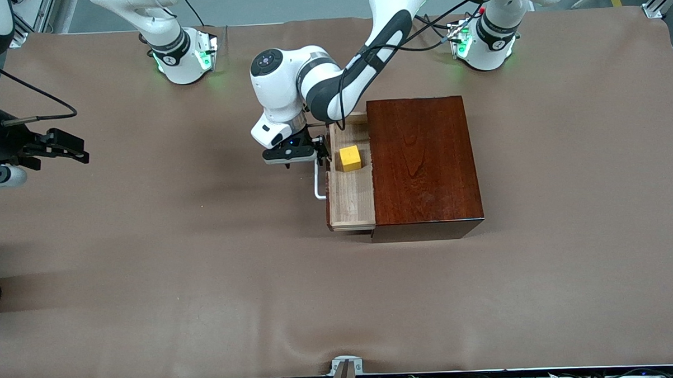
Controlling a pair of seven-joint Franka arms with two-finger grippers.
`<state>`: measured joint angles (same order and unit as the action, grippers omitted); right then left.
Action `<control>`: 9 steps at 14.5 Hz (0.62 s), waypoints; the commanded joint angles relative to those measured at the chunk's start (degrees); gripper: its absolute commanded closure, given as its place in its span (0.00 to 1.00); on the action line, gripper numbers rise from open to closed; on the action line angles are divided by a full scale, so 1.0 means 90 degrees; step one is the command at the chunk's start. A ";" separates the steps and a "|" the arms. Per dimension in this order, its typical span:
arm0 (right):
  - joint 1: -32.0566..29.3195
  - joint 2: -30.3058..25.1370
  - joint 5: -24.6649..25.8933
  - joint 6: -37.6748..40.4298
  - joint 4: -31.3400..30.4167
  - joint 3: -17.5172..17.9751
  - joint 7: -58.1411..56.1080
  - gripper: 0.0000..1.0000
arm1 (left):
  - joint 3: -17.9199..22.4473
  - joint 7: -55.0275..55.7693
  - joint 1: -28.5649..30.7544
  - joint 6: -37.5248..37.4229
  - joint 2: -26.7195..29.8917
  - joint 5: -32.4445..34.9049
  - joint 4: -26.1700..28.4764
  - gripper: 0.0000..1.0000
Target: Open drawer, take yellow block, close drawer
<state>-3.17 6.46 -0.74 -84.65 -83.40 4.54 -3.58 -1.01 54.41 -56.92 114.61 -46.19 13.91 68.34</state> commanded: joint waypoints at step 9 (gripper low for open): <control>0.0185 0.0054 -0.0035 0.0099 0.0136 0.0033 0.0649 0.00 | 0.0073 -0.0889 0.0270 -0.0371 0.0629 -0.0569 -0.0319 0.00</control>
<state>-2.97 6.47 -0.87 -84.61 -83.40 4.66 -2.03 -0.41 47.89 -55.15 112.97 -43.97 10.92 65.28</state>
